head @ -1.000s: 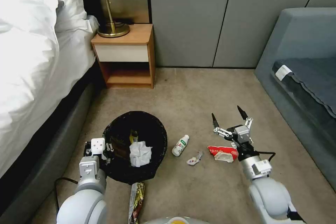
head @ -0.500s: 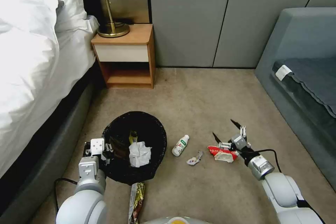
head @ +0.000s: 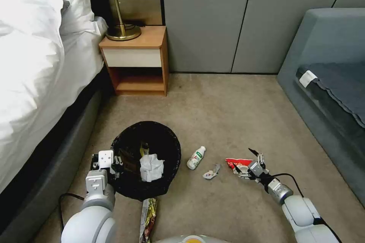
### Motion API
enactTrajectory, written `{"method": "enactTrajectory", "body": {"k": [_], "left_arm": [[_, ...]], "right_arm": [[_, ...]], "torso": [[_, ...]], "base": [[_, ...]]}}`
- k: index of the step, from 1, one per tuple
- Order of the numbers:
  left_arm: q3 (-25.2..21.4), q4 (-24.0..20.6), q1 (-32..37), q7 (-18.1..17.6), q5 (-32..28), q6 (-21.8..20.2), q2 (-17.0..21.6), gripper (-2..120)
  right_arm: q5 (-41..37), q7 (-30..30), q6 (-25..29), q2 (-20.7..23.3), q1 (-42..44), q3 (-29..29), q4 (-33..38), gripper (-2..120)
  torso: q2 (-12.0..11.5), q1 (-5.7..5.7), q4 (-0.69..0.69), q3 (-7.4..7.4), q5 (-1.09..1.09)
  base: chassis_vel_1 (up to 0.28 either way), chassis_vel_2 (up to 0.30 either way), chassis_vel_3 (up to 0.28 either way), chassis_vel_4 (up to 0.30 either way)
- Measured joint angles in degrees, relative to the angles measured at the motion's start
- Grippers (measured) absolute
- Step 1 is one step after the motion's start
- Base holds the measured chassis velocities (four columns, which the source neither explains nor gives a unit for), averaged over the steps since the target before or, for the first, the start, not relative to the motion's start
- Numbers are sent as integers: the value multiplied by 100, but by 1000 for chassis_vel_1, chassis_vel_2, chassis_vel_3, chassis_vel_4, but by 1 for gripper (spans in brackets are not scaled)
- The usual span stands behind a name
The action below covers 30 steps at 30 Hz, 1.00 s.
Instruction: Pick up the trash bin, then pick up the garbage from the floor and place it into the trash bin.
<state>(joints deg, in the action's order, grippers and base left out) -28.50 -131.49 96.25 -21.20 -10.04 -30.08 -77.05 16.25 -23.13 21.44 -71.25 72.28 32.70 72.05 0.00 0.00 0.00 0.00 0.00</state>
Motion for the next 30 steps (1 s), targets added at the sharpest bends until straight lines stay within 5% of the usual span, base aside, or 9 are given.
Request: {"method": "enactTrajectory", "body": {"k": [23, 30], "left_arm": [[3, -114, 133, 0, 46, 44, -33, 0], [-16, -185, 209, 0, 82, 69, -50, 0]], "right_arm": [[224, -103, -199, -3, -688, -158, -1140, 100], [204, -116, -162, -143, -760, -300, -1440, 81]], "torso": [[0, 0, 0, 0, 0], [0, 0, 0, 0, -1]], "base": [[0, 0, 0, 0], [0, 0, 0, 0]]}}
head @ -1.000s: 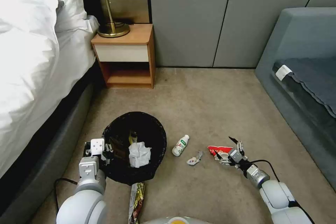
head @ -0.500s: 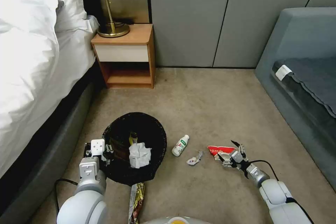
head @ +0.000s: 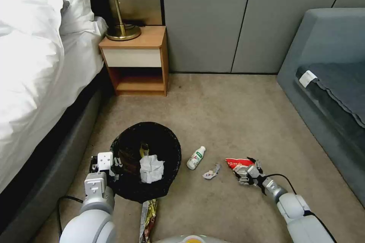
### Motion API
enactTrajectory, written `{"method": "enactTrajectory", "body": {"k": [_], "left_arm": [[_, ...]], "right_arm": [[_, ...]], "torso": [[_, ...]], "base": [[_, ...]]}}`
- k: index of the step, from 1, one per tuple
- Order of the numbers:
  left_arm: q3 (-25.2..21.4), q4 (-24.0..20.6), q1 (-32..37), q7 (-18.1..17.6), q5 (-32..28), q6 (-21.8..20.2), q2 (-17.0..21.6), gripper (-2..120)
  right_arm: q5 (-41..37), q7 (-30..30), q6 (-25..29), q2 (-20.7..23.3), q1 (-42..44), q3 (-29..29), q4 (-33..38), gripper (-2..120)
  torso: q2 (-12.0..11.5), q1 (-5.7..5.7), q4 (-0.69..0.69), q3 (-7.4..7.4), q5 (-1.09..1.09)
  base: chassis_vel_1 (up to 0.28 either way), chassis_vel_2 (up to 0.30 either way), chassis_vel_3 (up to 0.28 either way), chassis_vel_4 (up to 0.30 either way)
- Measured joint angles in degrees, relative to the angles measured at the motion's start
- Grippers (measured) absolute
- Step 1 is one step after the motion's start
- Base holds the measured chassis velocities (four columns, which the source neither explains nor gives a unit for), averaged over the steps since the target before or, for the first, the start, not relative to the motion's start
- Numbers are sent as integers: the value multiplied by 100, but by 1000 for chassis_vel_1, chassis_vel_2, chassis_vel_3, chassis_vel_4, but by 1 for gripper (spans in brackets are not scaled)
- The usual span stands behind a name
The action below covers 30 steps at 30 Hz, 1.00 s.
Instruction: Pick up the trash bin, then pick up the garbage from the floor and place it into the trash bin.
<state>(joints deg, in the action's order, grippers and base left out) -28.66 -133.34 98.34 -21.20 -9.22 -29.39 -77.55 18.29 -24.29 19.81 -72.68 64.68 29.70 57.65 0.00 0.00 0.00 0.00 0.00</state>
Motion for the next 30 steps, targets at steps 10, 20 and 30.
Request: {"method": "enactTrajectory", "body": {"k": [10, 20, 30], "left_arm": [[6, -41, 53, 0, 43, 19, -24, 0], [3, -50, 10, 0, 29, 19, -16, 0], [13, 5, -67, 0, -19, 5, -1, 0]], "right_arm": [[-64, 18, 51, -71, -89, -55, -222, 43], [-143, 66, 70, -78, -100, -69, -227, 6], [-444, 362, 115, -65, -28, -88, 31, 0]], "torso": [[0, 0, 0, 0, 2], [0, 0, 0, 0, 0], [0, 0, 0, 0, -1]], "base": [[0, 0, 0, 0], [0, 0, 0, 0], [0, 0, 0, 0]]}}
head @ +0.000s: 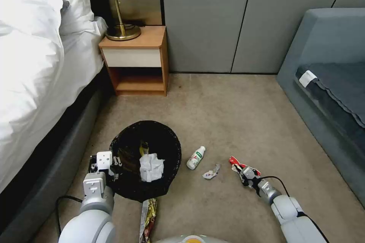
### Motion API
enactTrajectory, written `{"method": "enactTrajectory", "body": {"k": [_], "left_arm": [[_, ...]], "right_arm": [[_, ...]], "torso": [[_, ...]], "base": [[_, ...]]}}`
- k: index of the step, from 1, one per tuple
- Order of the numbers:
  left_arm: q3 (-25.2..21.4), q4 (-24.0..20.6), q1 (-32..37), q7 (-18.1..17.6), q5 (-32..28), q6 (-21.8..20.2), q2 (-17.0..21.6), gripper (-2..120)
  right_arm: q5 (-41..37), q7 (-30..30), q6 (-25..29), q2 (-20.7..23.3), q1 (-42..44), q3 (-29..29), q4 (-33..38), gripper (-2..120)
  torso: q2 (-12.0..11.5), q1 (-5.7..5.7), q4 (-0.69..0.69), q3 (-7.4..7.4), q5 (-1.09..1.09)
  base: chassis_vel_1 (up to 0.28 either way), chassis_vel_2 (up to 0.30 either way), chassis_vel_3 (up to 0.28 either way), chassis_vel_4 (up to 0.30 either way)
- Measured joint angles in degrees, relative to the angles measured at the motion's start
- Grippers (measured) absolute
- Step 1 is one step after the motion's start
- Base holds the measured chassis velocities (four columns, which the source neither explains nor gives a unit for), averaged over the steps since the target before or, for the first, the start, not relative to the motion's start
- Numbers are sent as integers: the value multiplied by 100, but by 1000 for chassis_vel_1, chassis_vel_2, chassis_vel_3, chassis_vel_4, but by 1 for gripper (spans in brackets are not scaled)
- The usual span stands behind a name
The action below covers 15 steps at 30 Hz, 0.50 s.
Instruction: Pick up the trash bin, then pick up the garbage from the floor and place it into the trash bin.
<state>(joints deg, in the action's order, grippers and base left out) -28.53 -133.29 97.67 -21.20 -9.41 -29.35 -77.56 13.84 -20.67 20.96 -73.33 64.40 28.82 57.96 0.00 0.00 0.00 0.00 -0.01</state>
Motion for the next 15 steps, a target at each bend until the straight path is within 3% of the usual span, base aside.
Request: {"method": "enactTrajectory", "body": {"k": [5, 8, 9, 11, 13, 15], "left_arm": [[13, 21, -19, 0, -4, -2, 8, 0], [10, 21, -18, 0, -15, -8, 30, 0], [10, 21, -18, 0, -15, -8, 30, 0], [9, 25, -16, 0, -17, -12, 35, 0], [11, 29, -16, 0, -17, -13, 34, 0], [63, 37, -16, 0, -16, -20, 20, 0]], "right_arm": [[-226, 301, 91, -43, 114, -23, 393, 0], [-787, 509, 183, -68, 446, -81, 1473, 0], [-787, 509, 183, -68, 446, -81, 1473, 0], [-1230, 556, 168, -67, 744, -185, 2414, 0], [-1363, 556, 167, -67, 833, -238, 2768, 0], [-1820, 450, 184, -50, 1069, -506, 4028, 0]], "torso": [[0, 0, 0, 0, 0], [0, 0, 1, 0, 2], [0, 0, 1, 0, 2], [0, 0, 0, 0, 2], [0, 0, -1, 0, 1], [0, 0, 1, 0, 3]], "base": [[0, 0, 0, 0], [0, 0, 0, 0], [0, 0, 0, 0], [0, 0, 0, 0], [0, 0, 0, 0], [0, 0, 0, 0]]}}
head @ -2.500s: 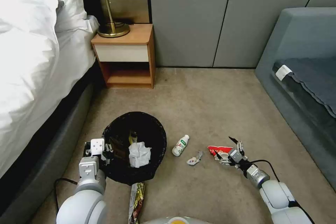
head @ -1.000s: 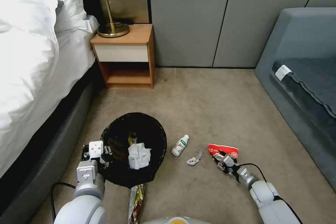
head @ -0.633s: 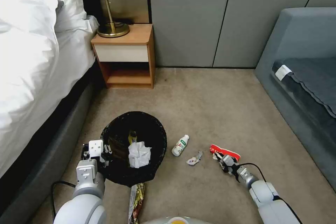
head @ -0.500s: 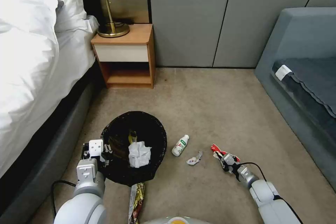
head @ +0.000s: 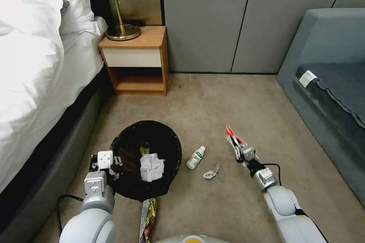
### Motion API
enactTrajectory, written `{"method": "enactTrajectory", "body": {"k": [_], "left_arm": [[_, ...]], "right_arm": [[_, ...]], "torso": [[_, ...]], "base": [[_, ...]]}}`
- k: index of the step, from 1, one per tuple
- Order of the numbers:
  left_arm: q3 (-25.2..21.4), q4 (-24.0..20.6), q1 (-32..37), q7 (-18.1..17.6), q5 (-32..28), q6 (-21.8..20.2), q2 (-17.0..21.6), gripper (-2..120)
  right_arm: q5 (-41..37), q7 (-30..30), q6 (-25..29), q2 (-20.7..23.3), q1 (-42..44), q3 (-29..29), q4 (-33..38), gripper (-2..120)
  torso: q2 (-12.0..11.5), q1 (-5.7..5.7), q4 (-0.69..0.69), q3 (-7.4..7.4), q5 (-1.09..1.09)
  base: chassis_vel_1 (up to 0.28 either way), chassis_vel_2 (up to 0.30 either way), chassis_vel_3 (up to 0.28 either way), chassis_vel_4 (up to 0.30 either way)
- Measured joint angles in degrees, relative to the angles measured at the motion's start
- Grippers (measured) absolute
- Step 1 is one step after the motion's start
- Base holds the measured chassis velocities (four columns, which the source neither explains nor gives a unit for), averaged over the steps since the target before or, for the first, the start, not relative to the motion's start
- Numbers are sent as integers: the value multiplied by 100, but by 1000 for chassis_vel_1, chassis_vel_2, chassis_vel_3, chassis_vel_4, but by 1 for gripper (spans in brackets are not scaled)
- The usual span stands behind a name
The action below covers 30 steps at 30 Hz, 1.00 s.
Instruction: Pick up the trash bin, then pick up the garbage from the floor and place it into the trash bin.
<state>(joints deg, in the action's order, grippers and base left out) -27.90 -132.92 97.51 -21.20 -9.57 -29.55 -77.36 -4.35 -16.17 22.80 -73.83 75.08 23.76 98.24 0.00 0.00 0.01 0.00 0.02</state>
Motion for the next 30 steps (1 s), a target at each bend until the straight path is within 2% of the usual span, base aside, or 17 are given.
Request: {"method": "enactTrajectory", "body": {"k": [1, 2, 4, 6, 10, 11, 13, 18, 20, 30], "left_arm": [[14, 1, 2, 0, 2, -2, -3, 0], [14, 1, 2, 0, 2, -2, -3, 0], [35, 4, 10, 0, 12, -7, -6, 0], [41, 15, 17, 0, 29, -7, -5, 0], [55, 20, 17, 0, 42, -8, -8, 0], [67, 20, 13, 0, 47, -10, -9, 0], [92, 30, 4, 0, 64, -14, -8, 0], [127, 47, -2, -1, 113, -16, -18, 0], [163, 58, -8, -1, 152, -17, -61, 0], [244, 86, -5, -1, 238, -19, -125, 0]], "right_arm": [[-118, -93, 2, 20, 58, -86, 305, 0], [-118, -93, 2, 20, 58, -86, 305, 0], [-405, -379, 12, 128, 231, -428, 1062, 0], [-472, -476, 30, 219, 378, -829, 1471, 0], [-482, -456, -15, 277, 473, -1271, 1667, 0], [-477, -403, -70, 310, 491, -1574, 1713, 0], [-390, -304, -148, 332, 429, -2015, 1622, 0], [-265, -197, -280, 326, 252, -2420, 1403, 0], [-204, -156, -383, 237, 50, -2761, 1114, 0], [-142, 16, -546, 68, -283, -3085, 501, 2]], "torso": [[0, 0, 0, 0, 0], [0, 0, 0, 0, 0], [0, 0, -1, 0, -1], [0, 0, -2, 0, 0], [0, 0, -2, 0, -1], [0, 0, -2, 0, -1], [0, 0, -2, 0, -2], [0, 0, -1, 0, -1], [0, 0, -1, 0, -2], [0, 0, -1, 0, -2]], "base": [[0, 0, 0, 0], [0, 0, 0, 0], [0, 0, 0, 0], [0, 0, 0, 0], [0, 0, 0, 0], [0, 0, 0, 0], [0, 0, 0, 0], [0, 0, 0, 0], [0, 0, 0, 0], [0, 0, 0, 0]]}}
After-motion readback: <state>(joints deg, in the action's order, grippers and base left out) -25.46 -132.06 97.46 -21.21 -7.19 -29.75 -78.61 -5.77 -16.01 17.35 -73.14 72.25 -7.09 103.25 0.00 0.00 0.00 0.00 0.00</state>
